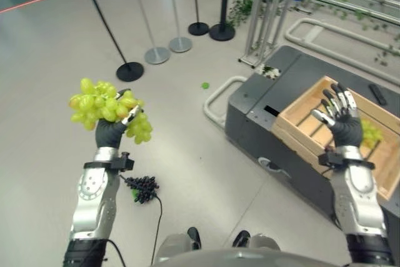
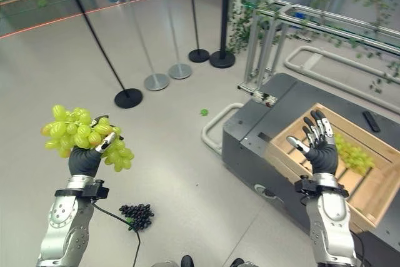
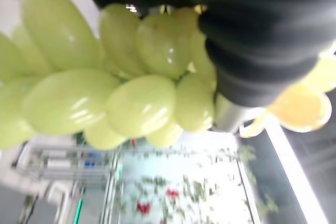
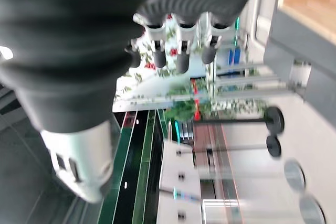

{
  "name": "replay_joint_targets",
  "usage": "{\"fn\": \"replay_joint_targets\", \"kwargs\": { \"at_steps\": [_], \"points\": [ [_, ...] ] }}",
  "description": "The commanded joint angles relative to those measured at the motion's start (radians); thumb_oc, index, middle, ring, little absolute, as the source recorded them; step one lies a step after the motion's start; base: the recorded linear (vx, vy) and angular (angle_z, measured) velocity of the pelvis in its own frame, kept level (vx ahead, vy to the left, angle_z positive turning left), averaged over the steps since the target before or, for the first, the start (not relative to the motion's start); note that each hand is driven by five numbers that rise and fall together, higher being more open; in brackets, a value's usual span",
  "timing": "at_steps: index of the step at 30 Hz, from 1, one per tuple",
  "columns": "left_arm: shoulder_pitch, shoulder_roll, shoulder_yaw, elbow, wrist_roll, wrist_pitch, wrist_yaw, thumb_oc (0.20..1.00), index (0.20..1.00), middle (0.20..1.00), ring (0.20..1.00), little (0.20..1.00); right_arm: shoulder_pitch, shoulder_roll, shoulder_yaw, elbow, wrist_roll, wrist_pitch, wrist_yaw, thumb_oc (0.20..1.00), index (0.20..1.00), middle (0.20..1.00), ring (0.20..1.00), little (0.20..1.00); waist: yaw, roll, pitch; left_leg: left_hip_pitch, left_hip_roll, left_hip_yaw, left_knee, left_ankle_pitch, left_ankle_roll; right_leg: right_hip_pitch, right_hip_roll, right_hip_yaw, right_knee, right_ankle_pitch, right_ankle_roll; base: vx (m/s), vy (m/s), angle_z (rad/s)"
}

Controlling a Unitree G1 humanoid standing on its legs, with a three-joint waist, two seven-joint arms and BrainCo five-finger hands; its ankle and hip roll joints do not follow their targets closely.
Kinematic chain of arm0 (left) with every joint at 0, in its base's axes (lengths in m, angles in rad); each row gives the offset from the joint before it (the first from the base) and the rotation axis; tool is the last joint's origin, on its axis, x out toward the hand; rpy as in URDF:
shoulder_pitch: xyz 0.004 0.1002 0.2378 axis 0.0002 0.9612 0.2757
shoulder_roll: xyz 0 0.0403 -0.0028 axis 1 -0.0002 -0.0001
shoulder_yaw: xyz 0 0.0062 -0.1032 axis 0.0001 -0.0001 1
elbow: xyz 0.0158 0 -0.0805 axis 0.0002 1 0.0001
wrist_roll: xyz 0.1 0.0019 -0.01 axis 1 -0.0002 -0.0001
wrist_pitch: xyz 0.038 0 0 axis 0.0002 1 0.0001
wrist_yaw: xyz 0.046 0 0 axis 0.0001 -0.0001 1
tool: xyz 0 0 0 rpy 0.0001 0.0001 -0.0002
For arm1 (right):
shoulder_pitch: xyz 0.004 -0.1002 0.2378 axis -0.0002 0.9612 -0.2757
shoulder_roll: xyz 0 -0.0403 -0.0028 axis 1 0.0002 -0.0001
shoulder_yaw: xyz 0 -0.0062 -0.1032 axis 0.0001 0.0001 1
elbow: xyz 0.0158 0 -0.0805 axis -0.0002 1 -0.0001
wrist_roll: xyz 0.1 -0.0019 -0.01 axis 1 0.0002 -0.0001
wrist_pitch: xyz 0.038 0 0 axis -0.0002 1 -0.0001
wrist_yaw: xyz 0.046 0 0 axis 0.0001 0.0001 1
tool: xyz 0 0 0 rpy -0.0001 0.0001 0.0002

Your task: Pick up the fruits from the basket on one side to the basket on the other side

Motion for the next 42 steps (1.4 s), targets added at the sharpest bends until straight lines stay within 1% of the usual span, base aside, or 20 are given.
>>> {"fn": "replay_joint_targets", "kwargs": {
  "at_steps": [1,3,4,7,8,9,10,11,13,19,23,24,25,27,31,35,36,37,39,42],
  "points": [
    [-0.033,0.097,0.024,-0.145,0.056,-0.083,0.024,0.2,0.2,0.2,0.2,0.2,-0.065,0.026,0.028,-0.018,-0.035,-0.054,0.007,1.0,1.0,1.0,1.0,1.0,0.028,-0.012,-0.006,0.035,-0.027,-0.093,-0.029,-0.051,0.002,-0.029,-0.011,0.127,0.122,0.11,0.136,0.03,0.259,0.63],
    [-0.06,0.094,-0.012,-0.126,0.063,-0.089,0.026,0.2,0.2,0.2,0.2,0.2,-0.069,0.021,0.04,-0.022,-0.037,-0.054,0.021,1.0,1.0,1.0,1.0,1.0,-0.003,-0.01,-0.019,0.056,-0.052,-0.181,-0.083,-0.028,0.001,-0.12,0.123,0.307,0.115,0.066,0.122,0.07,0.072,1.11],
    [-0.069,0.092,-0.02,-0.123,0.066,-0.088,0.024,0.2,0.2,0.2,0.2,0.2,-0.067,0.015,0.043,-0.026,-0.041,-0.055,0.028,1.0,1.0,1.0,1.0,1.0,-0.004,-0.01,-0.023,0.061,-0.061,-0.217,-0.091,-0.024,-0.004,-0.145,0.147,0.354,0.067,0.051,0.113,0.2,-0.048,1.59],
    [-0.073,0.093,-0.021,-0.124,0.052,-0.09,0.009,0.2,0.2,0.2,0.2,0.2,-0.052,0.008,0.052,-0.06,-0.025,-0.069,0.052,1.0,1.0,1.0,1.0,1.0,0.005,-0.012,-0.017,0.027,-0.071,-0.337,-0.051,-0.025,-0.025,-0.139,0.106,0.447,-0.135,0.069,0.095,0.17,-0.145,1.24],
    [-0.075,0.094,-0.031,-0.118,0.046,-0.089,0.001,0.2,0.2,0.2,0.2,0.2,-0.048,0.004,0.056,-0.064,-0.021,-0.067,0.059,1.0,1.0,1.0,1.0,1.0,-0.009,-0.014,-0.02,0.031,-0.09,-0.389,-0.054,-0.029,-0.021,-0.156,0.148,0.555,-0.176,0.07,0.102,0.19,-0.123,1.34],
    [-0.086,0.092,-0.048,-0.106,0.044,-0.09,-0.007,0.2,0.2,0.2,0.2,0.2,-0.041,-0.005,0.058,-0.071,-0.022,-0.066,0.068,1.0,1.0,1.0,1.0,1.0,-0.043,-0.021,-0.032,0.031,-0.12,-0.474,-0.045,-0.028,-0.019,-0.164,0.224,0.754,-0.224,0.078,0.113,0.16,-0.079,1.38],
    [-0.087,0.092,-0.048,-0.105,0.044,-0.091,-0.007,0.2,0.2,0.2,0.2,0.2,-0.041,-0.005,0.058,-0.071,-0.022,-0.066,0.068,1.0,1.0,1.0,1.0,1.0,-0.044,-0.022,-0.034,0.027,-0.121,-0.474,-0.046,-0.025,-0.019,-0.165,0.222,0.755,-0.229,0.083,0.114,0.22,-0.149,2.38],
    [-0.12,0.089,-0.085,-0.076,0.046,-0.094,-0.011,0.2,0.2,0.2,0.2,0.2,-0.05,-0.03,0.066,-0.079,-0.029,-0.065,0.068,1.0,1.0,1.0,1.0,1.0,-0.058,-0.028,-0.032,0.043,-0.151,-0.577,-0.034,-0.04,-0.02,-0.15,0.282,0.925,-0.249,0.093,0.138,0.15,-0.152,2.23],
    [-0.122,0.09,-0.101,-0.069,0.052,-0.095,-0.017,0.2,0.2,0.2,0.2,0.2,-0.049,-0.038,0.071,-0.082,-0.019,-0.067,0.08,1.0,1.0,1.0,1.0,1.0,-0.063,-0.04,-0.037,0.049,-0.169,-0.656,-0.038,-0.032,-0.023,-0.14,0.305,0.95,-0.25,0.101,0.129,0.15,-0.234,1.97],
    [-0.099,0.075,-0.124,-0.078,0.031,-0.092,-0.032,0.2,0.2,0.2,0.2,0.2,-0.013,-0.058,0.061,-0.105,0.012,-0.08,0.114,1.0,1.0,1.0,1.0,1.0,-0.042,-0.047,-0.061,0.035,-0.137,-0.834,-0.065,0.017,-0.106,-0.073,0.316,0.827,-0.245,0.025,0.058,0.09,-0.349,1.99],
    [-0.113,0.078,-0.144,-0.084,0.037,-0.094,-0.028,0.2,0.2,0.2,0.2,0.2,-0.021,-0.067,0.039,-0.146,0.06,-0.096,0.125,1.0,1.0,1.0,1.0,1.0,-0.038,-0.03,-0.052,-0.03,-0.085,-0.845,-0.095,0.08,-0.151,-0.055,0.328,0.73,-0.266,0.004,0.031,-0.1,-0.317,1.93],
    [-0.143,0.07,-0.16,-0.077,0.035,-0.099,0.001,0.2,0.2,0.2,0.2,0.2,-0.056,-0.076,0.063,-0.153,0.051,-0.105,0.115,1.0,1.0,1.0,1.0,1.0,-0.021,-0.008,-0.017,-0.098,-0.053,-0.792,-0.158,0.174,-0.176,-0.048,0.328,0.646,-0.274,-0.02,0.022,-0.28,-0.178,1.92],
    [-0.159,0.066,-0.161,-0.071,0.039,-0.1,0.008,0.2,0.2,0.2,0.2,0.2,-0.072,-0.087,0.068,-0.152,0.036,-0.103,0.106,1.0,1.0,1.0,1.0,1.0,-0.027,-0.005,-0.007,-0.132,-0.06,-0.754,-0.168,0.199,-0.174,-0.05,0.318,0.621,-0.291,-0.011,0.022,-0.32,-0.236,1.62],
    [-0.163,0.052,-0.158,-0.054,0.042,-0.099,0.014,0.2,0.2,0.2,0.2,0.2,-0.089,-0.102,0.078,-0.143,0.015,-0.097,0.093,1.0,1.0,1.0,1.0,1.0,-0.028,-0.008,-0.01,-0.148,-0.041,-0.57,-0.16,0.175,-0.156,-0.037,0.284,0.542,-0.329,0.008,0.038,-0.17,-0.08,1.7],
    [-0.13,0.049,-0.136,-0.06,0.034,-0.099,-0.003,0.2,0.2,0.2,0.2,0.2,-0.079,-0.088,0.086,-0.109,-0.011,-0.085,0.076,1.0,1.0,1.0,1.0,1.0,-0.027,-0.017,-0.038,-0.072,0.027,-0.365,-0.103,0.075,-0.141,0.007,0.214,0.385,-0.388,0.028,0.043,-0.11,-0.023,1.32],
    [-0.103,0.044,-0.105,-0.059,0.034,-0.098,-0.002,0.2,0.2,0.2,0.2,0.2,-0.059,-0.078,0.079,-0.102,-0.025,-0.082,0.074,1.0,1.0,1.0,1.0,1.0,-0.027,-0.01,-0.055,-0.022,0.098,-0.279,-0.132,0.077,-0.162,0.042,0.19,0.303,-0.395,0.025,0.043,0.01,0.096,1.35],
    [-0.095,0.042,-0.089,-0.051,0.039,-0.095,0.007,0.2,0.2,0.2,0.2,0.2,-0.047,-0.073,0.067,-0.1,-0.037,-0.081,0.062,1.0,1.0,1.0,1.0,1.0,-0.03,-0.001,-0.061,-0.02,0.15,-0.195,-0.168,0.119,-0.179,0.067,0.173,0.236,-0.4,0.028,0.047,0.01,0.128,0.73],
    [-0.095,0.042,-0.089,-0.052,0.04,-0.094,0.007,0.2,0.2,0.2,0.2,0.2,-0.047,-0.073,0.067,-0.1,-0.038,-0.081,0.062,1.0,1.0,1.0,1.0,1.0,-0.033,-0.001,-0.062,-0.023,0.149,-0.198,-0.171,0.125,-0.178,0.066,0.172,0.233,-0.403,0.032,0.047,-0.01,0.171,0.8],
    [-0.094,0.041,-0.083,-0.041,0.043,-0.092,0.013,0.2,0.2,0.2,0.2,0.2,-0.042,-0.073,0.055,-0.101,-0.044,-0.085,0.044,1.0,1.0,1.0,1.0,1.0,-0.045,0.006,-0.061,-0.022,0.199,-0.069,-0.189,0.157,-0.19,0.088,0.152,0.166,-0.399,0.035,0.057,0.05,0.167,1.39],
    [-0.086,0.052,-0.076,-0.036,0.05,-0.093,0.019,0.2,0.2,0.2,0.2,0.2,-0.046,-0.055,0.06,-0.079,-0.053,-0.08,0.027,1.0,1.0,1.0,1.0,1.0,-0.031,0.004,-0.065,0.001,0.214,-0.052,-0.207,0.145,-0.206,0.123,0.131,0.126,-0.4,0.035,0.077,0.11,0.207,0.81]
  ]
}}
